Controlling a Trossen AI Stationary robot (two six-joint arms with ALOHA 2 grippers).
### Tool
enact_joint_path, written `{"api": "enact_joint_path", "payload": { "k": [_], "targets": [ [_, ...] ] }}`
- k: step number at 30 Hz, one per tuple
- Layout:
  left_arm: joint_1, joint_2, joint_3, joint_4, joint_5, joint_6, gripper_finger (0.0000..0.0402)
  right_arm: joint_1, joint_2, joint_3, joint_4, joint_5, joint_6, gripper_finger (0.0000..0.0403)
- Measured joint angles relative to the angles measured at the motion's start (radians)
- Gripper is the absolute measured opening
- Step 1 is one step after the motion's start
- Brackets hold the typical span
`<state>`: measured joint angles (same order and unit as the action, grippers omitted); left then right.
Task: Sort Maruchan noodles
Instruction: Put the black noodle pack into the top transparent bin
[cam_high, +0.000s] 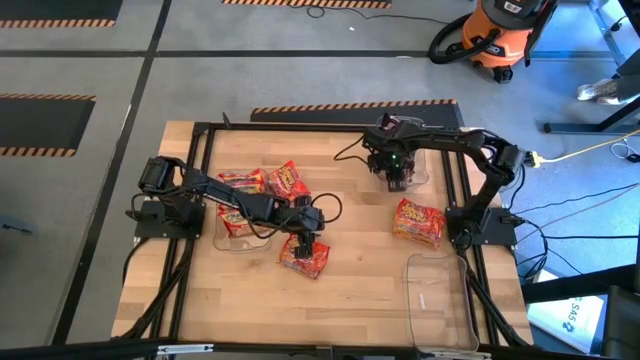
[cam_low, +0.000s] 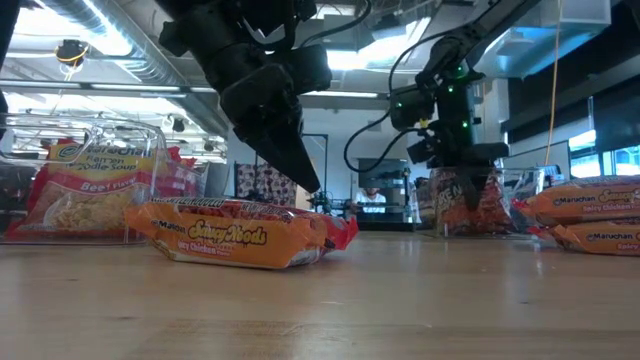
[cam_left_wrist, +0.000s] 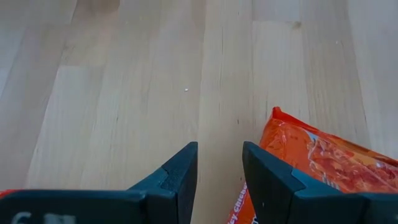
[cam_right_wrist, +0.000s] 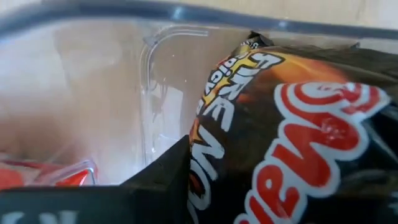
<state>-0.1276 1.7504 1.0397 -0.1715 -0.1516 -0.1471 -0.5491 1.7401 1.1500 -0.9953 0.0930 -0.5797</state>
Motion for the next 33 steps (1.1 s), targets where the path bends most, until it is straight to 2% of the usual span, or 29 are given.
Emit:
{"api": "enact_joint_path", "payload": {
  "k": [6,10,19,24,33],
  "targets": [
    [0.0,0.0,0.0,0.0,0.013,0.0,0.0121,-0.001,0.0,0.0,-0.002,0.03,0.0,0.0213],
    [0.0,0.0,0.0,0.0,0.013,0.001,0.0121,-0.001,0.0,0.0,-0.025,0.088,-0.001,0.0235],
    [0.0,0.0,0.0,0.0,0.013,0.012,0.0121,0.0,-0.001,0.0,-0.032,0.152,-0.002,0.0233],
    [0.0,0.0,0.0,0.0,0.013,0.012,0.0121,0.0,-0.001,0.013,-0.06,0.151,0.004,0.0233],
    [0.0,0.0,0.0,0.0,0.013,0.013,0.0121,0.0,-0.002,0.134,-0.179,0.105,0.067,0.0232]
  ]
}}
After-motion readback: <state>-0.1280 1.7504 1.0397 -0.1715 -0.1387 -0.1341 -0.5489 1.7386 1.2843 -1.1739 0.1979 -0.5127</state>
